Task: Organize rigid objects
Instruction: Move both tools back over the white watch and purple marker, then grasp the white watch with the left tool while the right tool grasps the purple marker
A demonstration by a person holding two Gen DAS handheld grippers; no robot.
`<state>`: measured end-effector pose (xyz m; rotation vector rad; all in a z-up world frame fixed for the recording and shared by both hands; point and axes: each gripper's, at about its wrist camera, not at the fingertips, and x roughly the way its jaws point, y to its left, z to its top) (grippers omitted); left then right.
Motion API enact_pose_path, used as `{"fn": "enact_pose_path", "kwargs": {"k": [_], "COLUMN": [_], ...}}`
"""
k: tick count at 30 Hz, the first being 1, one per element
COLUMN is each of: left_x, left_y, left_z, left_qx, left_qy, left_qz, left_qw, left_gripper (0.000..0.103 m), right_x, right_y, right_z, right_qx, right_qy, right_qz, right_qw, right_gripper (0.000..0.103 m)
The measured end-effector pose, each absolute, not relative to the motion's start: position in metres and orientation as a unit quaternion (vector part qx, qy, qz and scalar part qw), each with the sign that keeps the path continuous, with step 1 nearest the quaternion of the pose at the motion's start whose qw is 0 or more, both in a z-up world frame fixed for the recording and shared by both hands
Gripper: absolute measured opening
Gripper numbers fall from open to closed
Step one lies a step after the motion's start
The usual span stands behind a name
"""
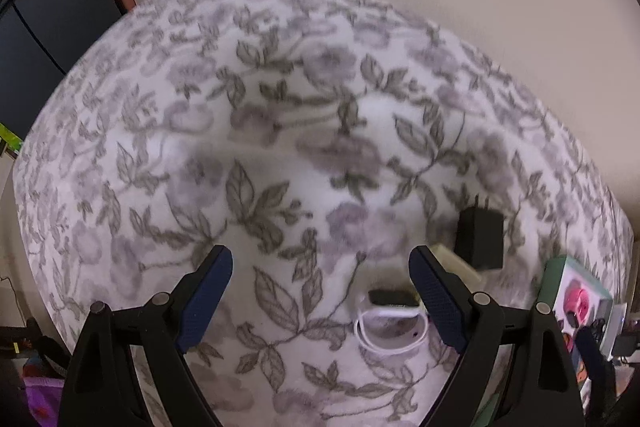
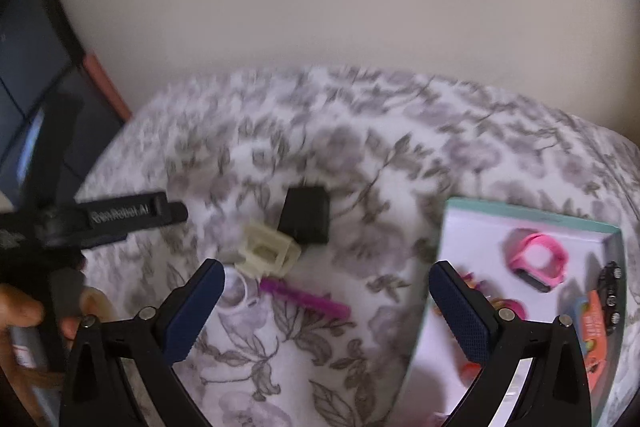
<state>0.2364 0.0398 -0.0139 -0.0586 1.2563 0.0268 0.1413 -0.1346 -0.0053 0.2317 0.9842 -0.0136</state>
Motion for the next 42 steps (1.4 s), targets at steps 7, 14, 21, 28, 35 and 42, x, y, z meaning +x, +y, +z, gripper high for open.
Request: {"fn": "enact_pose_path", "kwargs": {"k": [7,14,21,28,35,42], "left_x": [0.231,0.225,0.22,0.22,0.221,0.223], "left_y": [0.035,0.027,0.017,0.013,0.009,0.01], "left_z": [-0.022,-0.029,-0.043,-0.06,-0.072,-0.071], "left_qx": [0.016,0.058,0.092,0.103,0.093,0.075], "left_qy": [0.604,0.612,0.624,0.635,0.639,0.629], "left_qz": [0.001,-0.017,-0.031,-0.026,-0.035,-0.03], "left_qw": [0.797,0.788,0.776,0.765,0.763,0.773], "left_gripper": [0.09,0.09,0.089,0.066,0.044,0.017], "right_x": [0.155,0.157,0.162,0.159,0.158,0.154], "right_y": [-0.117,-0.11,-0.106,-0.099,-0.096,-0.095], "right_z": [-0.042,-0.062,-0.074,-0.069,-0.067,-0.066], "right_qx": [0.07,0.038,0.032,0.02,0.027,0.055], "right_qy": [0.519,0.54,0.544,0.536,0.531,0.533], "right_qz": [-0.017,-0.019,-0.017,-0.004,0.01,0.029], "right_qw": [0.852,0.84,0.839,0.844,0.847,0.844], "right_gripper": [0.101,0.093,0.08,0.059,0.045,0.033]}}
